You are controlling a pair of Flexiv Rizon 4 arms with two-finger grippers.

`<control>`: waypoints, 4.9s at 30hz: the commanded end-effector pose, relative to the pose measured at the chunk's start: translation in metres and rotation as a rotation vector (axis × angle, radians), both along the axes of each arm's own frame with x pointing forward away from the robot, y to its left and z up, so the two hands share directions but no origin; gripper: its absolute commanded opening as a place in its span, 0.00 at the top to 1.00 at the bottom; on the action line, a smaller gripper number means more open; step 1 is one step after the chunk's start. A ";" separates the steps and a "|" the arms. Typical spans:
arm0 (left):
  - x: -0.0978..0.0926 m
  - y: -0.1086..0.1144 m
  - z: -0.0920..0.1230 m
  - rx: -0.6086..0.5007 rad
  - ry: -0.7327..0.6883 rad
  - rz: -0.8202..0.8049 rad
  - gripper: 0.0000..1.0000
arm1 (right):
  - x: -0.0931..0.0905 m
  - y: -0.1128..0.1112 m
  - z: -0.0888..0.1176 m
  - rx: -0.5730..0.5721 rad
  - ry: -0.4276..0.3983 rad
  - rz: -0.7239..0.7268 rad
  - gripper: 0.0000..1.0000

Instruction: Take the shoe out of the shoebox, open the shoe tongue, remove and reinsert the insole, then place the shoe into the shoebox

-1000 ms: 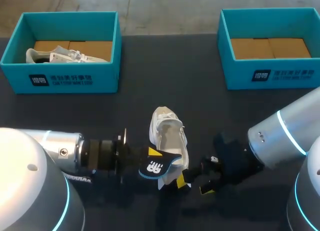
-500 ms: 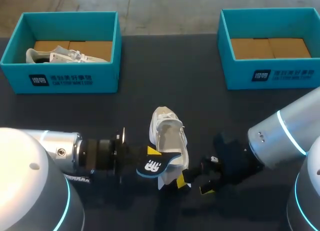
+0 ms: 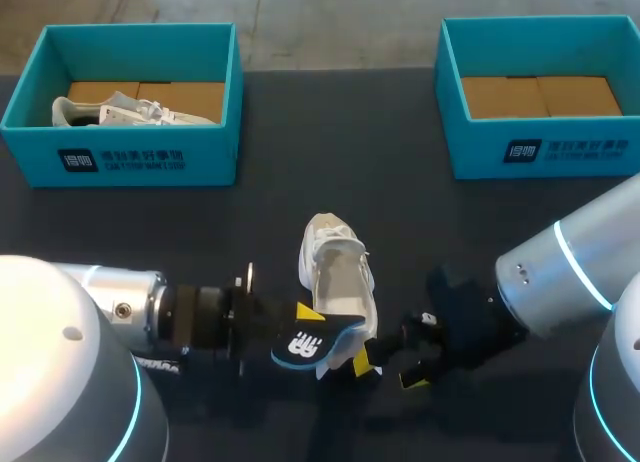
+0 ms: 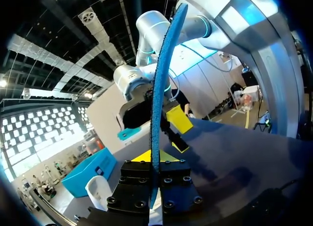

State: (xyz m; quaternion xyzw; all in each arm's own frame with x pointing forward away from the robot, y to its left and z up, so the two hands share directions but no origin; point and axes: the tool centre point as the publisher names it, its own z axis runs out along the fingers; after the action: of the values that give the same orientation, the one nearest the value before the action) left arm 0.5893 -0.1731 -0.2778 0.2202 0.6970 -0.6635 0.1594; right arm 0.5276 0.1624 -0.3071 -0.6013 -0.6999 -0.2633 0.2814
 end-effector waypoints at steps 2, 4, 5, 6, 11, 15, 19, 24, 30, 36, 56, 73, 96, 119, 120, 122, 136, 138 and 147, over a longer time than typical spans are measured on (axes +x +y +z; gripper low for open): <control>-0.002 -0.005 -0.002 0.002 -0.005 -0.002 1.00 | -0.002 0.001 0.000 -0.003 -0.002 -0.004 0.00; -0.002 -0.007 -0.003 0.007 -0.014 -0.007 1.00 | -0.002 0.001 0.000 -0.003 -0.002 -0.004 0.00; -0.002 -0.008 -0.003 0.009 -0.017 -0.008 1.00 | -0.002 0.001 0.000 -0.003 -0.002 -0.004 0.00; -0.002 -0.009 -0.004 0.013 -0.024 -0.008 1.00 | -0.002 0.001 0.000 -0.003 -0.002 -0.004 0.00; 0.000 -0.012 -0.008 0.017 -0.040 -0.008 1.00 | -0.002 0.001 0.000 -0.003 -0.002 -0.004 0.00; 0.002 -0.013 -0.011 0.020 -0.043 -0.003 1.00 | -0.002 0.001 0.000 -0.003 -0.002 -0.004 0.00; 0.002 -0.014 -0.012 0.028 -0.050 -0.001 1.00 | -0.002 0.001 0.000 -0.003 -0.002 -0.004 0.00; 0.002 -0.016 -0.014 0.031 -0.056 -0.005 1.00 | -0.002 0.001 0.000 -0.003 -0.002 -0.004 0.00; 0.005 -0.016 -0.016 0.040 -0.070 -0.007 1.00 | -0.002 0.001 0.000 -0.003 -0.002 -0.004 0.00; 0.008 -0.015 -0.019 0.043 -0.096 -0.004 1.00 | -0.002 0.001 0.000 -0.003 -0.002 -0.004 0.00; 0.011 -0.014 -0.024 0.042 -0.101 -0.003 1.00 | -0.002 0.001 0.000 -0.003 -0.002 -0.004 0.00; 0.010 -0.017 -0.031 0.050 -0.087 0.015 1.00 | -0.002 0.001 0.000 -0.003 -0.002 -0.004 0.00; 0.011 -0.014 -0.039 0.056 -0.080 0.053 1.00 | -0.002 0.001 0.000 -0.003 -0.002 -0.004 0.00; 0.019 -0.019 -0.042 0.070 -0.115 0.094 1.00 | -0.002 0.001 0.000 -0.003 -0.002 -0.004 0.00; 0.019 -0.019 -0.043 0.071 -0.116 0.096 1.00 | -0.002 0.001 0.000 -0.003 -0.002 -0.004 0.00; 0.020 -0.019 -0.043 0.072 -0.115 0.099 1.00 | -0.002 0.001 0.000 -0.003 -0.002 -0.004 0.00; 0.023 -0.022 -0.046 0.082 -0.122 0.113 1.00 | -0.002 0.001 0.000 -0.003 -0.002 -0.004 0.00; 0.024 -0.022 -0.046 0.085 -0.125 0.119 1.00 | -0.002 0.001 0.000 -0.003 -0.002 -0.004 0.00; 0.027 -0.022 -0.045 0.090 -0.132 0.139 1.00 | -0.002 0.001 0.000 -0.003 -0.002 -0.004 0.00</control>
State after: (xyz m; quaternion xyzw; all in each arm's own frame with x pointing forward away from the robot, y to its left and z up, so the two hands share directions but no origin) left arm 0.6183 -0.1926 -0.3232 0.2230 0.7257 -0.6056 0.2385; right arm 0.5277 0.1623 -0.3073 -0.6015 -0.6999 -0.2632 0.2813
